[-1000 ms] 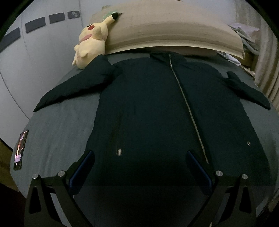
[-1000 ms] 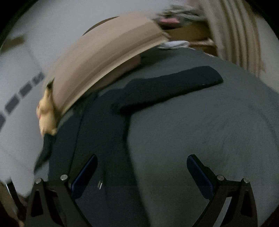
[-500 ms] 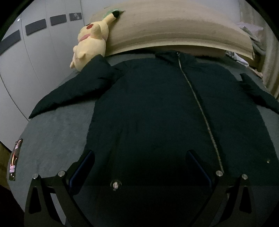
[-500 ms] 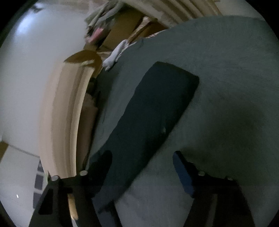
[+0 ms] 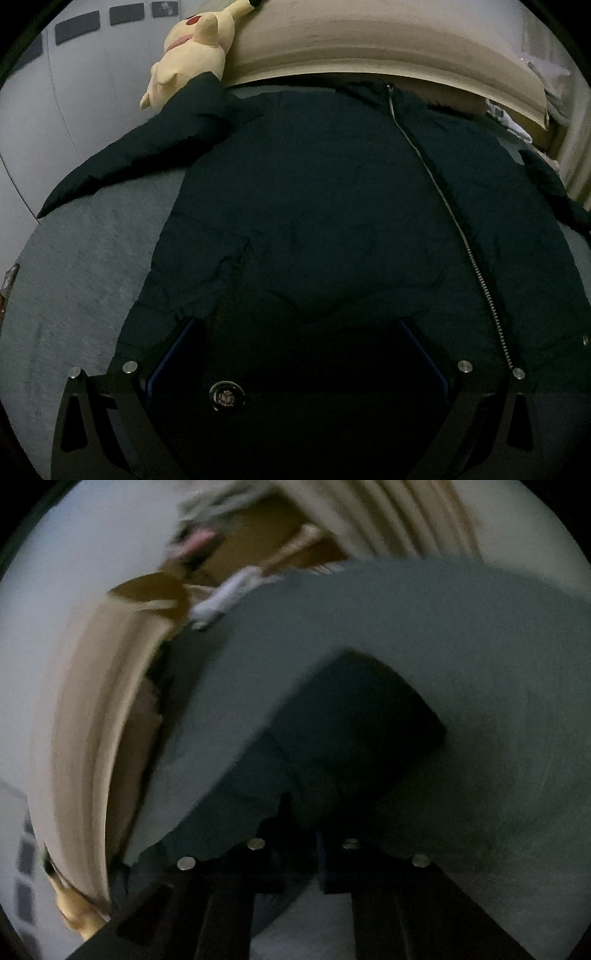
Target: Fold large clothes
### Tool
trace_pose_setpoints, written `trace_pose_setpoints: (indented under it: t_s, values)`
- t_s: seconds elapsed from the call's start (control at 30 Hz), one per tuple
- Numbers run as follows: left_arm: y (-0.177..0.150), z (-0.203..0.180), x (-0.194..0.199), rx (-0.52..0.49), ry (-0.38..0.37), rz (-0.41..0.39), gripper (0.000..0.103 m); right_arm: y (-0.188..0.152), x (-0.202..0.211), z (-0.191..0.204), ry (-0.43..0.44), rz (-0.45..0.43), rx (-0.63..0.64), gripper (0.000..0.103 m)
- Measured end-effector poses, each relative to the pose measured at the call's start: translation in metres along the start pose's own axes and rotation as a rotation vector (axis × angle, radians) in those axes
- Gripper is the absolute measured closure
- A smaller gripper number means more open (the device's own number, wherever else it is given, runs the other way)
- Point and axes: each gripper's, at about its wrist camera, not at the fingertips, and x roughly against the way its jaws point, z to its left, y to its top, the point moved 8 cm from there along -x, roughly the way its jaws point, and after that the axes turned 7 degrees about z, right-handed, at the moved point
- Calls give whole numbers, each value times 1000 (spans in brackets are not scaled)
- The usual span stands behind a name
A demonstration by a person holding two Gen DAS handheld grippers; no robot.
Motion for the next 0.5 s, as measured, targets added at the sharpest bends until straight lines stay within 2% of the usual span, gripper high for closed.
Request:
trace_pose_setpoints:
  t_s: [0.13, 0.27, 0.43, 0.5]
  values:
    - [0, 1, -1, 6, -11, -7, 0, -4, 46, 81, 40, -67, 178, 94]
    - [-1, 3, 0, 16, -27, -16, 0, -34, 93, 207, 146, -119, 384, 94]
    - [-3, 5, 2, 30, -51, -26, 0, -121, 129, 343, 288, -111, 619, 94]
    - [-4, 6, 3, 35, -60, -28, 0, -165, 130, 375, 321, -80, 678, 94]
